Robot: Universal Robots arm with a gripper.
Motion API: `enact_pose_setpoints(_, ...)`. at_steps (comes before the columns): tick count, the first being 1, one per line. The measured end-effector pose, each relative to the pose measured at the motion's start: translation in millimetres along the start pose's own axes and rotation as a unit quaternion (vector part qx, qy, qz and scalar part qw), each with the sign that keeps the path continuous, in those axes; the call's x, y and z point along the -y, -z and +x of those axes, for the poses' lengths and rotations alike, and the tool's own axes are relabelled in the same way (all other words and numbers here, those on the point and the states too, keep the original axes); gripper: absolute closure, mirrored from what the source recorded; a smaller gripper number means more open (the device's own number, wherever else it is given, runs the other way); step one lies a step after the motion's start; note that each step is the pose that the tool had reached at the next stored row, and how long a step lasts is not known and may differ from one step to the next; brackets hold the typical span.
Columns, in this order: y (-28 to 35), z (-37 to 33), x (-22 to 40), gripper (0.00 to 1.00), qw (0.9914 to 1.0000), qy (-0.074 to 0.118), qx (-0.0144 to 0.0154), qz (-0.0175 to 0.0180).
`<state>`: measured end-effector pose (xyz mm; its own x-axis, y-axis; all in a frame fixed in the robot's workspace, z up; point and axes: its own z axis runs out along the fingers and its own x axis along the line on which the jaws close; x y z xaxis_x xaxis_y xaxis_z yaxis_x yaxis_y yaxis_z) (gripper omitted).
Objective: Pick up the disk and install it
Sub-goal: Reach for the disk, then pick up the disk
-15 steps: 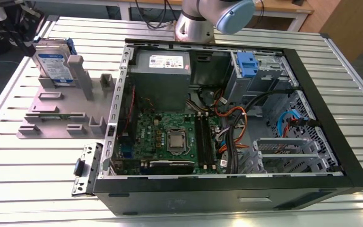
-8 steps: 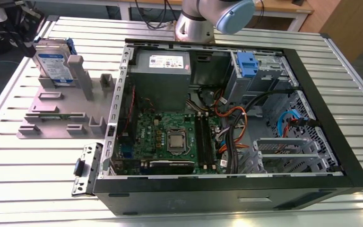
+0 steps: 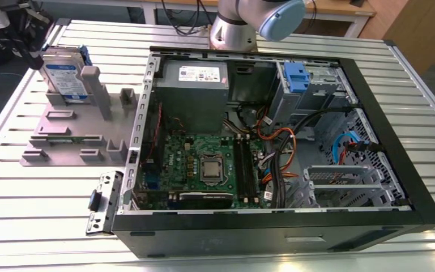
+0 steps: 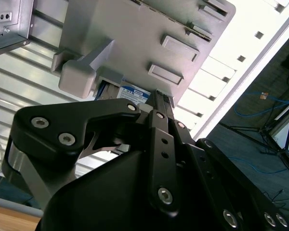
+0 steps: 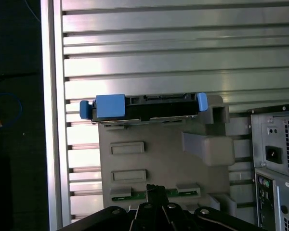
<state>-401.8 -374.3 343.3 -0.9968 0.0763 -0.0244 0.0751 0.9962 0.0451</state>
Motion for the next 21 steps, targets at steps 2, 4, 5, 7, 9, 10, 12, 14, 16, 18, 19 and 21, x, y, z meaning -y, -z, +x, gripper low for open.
enact_pose_setpoints(2,-0.7,0.0,-0.1,0.9,1.0,0.0,0.0,0.0)
enact_pose_setpoints(4,-1.3,0.2,-1.0,0.9,1.0,0.0,0.0,0.0)
enact_pose_setpoints(5,-1.4,0.3,-2.1,0.9,1.0,0.0,0.0,0.0)
enact_pose_setpoints(7,-1.6,0.4,-5.9,0.9,1.0,0.0,0.0,0.0007)
enact_pose_setpoints(9,-1.8,0.6,-10.1,0.9,1.0,0.0,0.0001,0.0016)
enact_pose_setpoints(10,-2.0,0.8,-11.8,0.9,1.0,0.0,0.0002,0.0019)
enact_pose_setpoints(12,-2.0,0.9,-13.0,0.9,1.0,0.0,0.0002,0.002)
enact_pose_setpoints(14,-2.0,0.9,-13.2,0.9,1.0,0.0,0.0001,0.002)
enact_pose_setpoints(16,-2.0,0.9,-13.3,0.9,1.0,0.0,0.0001,0.002)
enact_pose_setpoints(18,-2.0,0.9,-13.3,0.9,1.0,0.0,0.0001,0.002)
enact_pose_setpoints(19,-2.0,0.9,-13.3,0.9,1.0,0.0,0.0002,0.002)
enact_pose_setpoints(21,-2.0,0.9,-13.3,0.9,1.0,0.0,0.0002,0.002)
